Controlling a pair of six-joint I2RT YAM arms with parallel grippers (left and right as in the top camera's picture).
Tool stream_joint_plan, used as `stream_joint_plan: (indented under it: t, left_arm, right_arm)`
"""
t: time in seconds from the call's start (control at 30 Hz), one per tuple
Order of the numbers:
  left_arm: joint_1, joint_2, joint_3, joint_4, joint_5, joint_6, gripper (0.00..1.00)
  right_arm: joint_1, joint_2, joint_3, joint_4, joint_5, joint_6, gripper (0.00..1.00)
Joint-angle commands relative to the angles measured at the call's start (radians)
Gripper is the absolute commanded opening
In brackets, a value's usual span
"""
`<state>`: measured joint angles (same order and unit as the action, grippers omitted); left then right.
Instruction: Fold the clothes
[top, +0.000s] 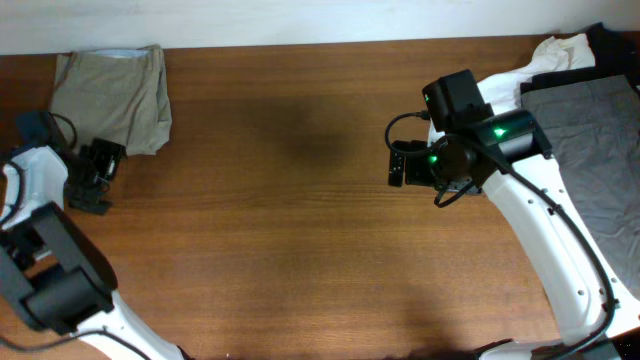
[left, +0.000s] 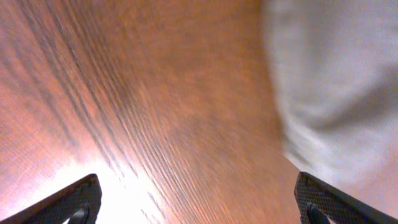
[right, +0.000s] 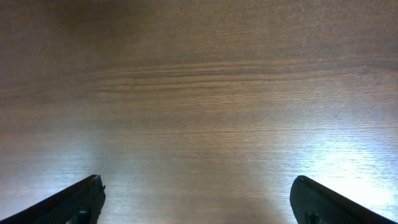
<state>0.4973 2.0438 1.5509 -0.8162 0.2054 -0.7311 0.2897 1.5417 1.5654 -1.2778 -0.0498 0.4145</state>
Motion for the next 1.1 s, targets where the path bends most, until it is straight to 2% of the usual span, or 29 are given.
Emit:
stream_joint_plan:
  t: [0.0,0.1,0.2,0.4,0.47,0.53,0.63,0.77,0.83,0.93,1.07]
  left_arm:
    - [-0.068,-0.275,0.003,-0.001,-0.012,0.140,0.99]
    - [-0.172,-0.481,0.003,0.001,-0.012,0.274,0.99]
    - [-0.372,-0.674,0.003,-0.009,-0.012,0.416,0.99]
    - [-0.645,-0.781,-0.048,-0.064,-0.032,0.485,0.99]
    - [-0.723,-0.854,-0.170,-0.053,-0.137,0.447,0.99]
    - [-0.776,-0.951,-0.318,0.029,-0.188,0.429,0.99]
    - [-0.819,-1.166,-0.584,0.227,-0.188,0.429,0.99]
    - [-0.820,-1.318,-0.766,0.352,-0.311,0.377,0.99]
    - [-0.820,-1.326,-0.800,0.372,-0.338,0.377,0.99]
    - [-0.820,-1.289,-0.801,0.383,-0.344,0.377,0.99]
    - [-0.820,-1.246,-0.801,0.322,-0.344,0.377,0.99]
  right_arm:
    - [-0.003,-0.036,0.077,-0.016,0.003,-0.066,0.99]
    - [-0.003,-0.085,0.090,-0.027,0.029,-0.070,0.99]
    - [-0.003,-0.188,0.090,-0.032,0.111,-0.070,0.99]
    - [-0.003,-0.468,0.035,-0.131,0.146,-0.039,0.99]
    - [-0.003,-0.614,-0.068,-0.109,0.213,-0.013,0.99]
    - [-0.003,-0.753,-0.202,-0.038,0.218,-0.013,0.99]
    - [-0.003,-0.973,-0.468,0.143,0.219,-0.005,0.99]
    - [-0.003,-1.160,-0.700,0.402,0.251,0.013,0.99]
    - [-0.003,-1.177,-0.757,0.478,0.283,0.013,0.99]
    - [-0.003,-1.155,-0.791,0.498,0.356,0.013,0.99]
    - [-0.003,-1.146,-0.791,0.539,0.361,0.013,0.99]
